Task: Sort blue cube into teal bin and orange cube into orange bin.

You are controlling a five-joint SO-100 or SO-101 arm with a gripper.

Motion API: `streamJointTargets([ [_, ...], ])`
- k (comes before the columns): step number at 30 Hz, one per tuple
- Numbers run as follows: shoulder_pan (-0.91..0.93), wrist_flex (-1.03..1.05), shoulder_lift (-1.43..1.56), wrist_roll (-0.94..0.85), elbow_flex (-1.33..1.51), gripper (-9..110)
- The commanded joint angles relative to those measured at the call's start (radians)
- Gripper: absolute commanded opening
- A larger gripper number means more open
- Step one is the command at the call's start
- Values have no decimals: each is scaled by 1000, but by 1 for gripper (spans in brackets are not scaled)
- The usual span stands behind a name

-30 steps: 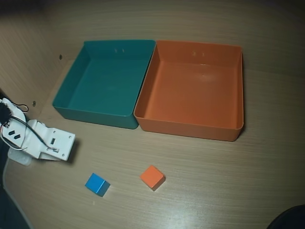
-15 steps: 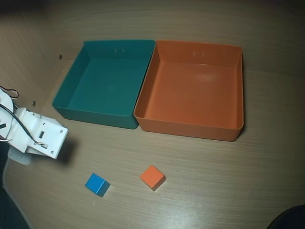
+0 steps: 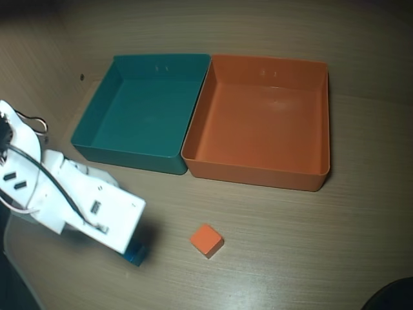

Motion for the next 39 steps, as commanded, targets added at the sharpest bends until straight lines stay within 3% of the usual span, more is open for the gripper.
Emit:
streamJointTargets([
  [1, 46, -9, -84, -3, -175, 28],
  [13, 69, -9, -402, -5, -339, 28],
  [39, 86, -9, -618, -5, -339, 28],
])
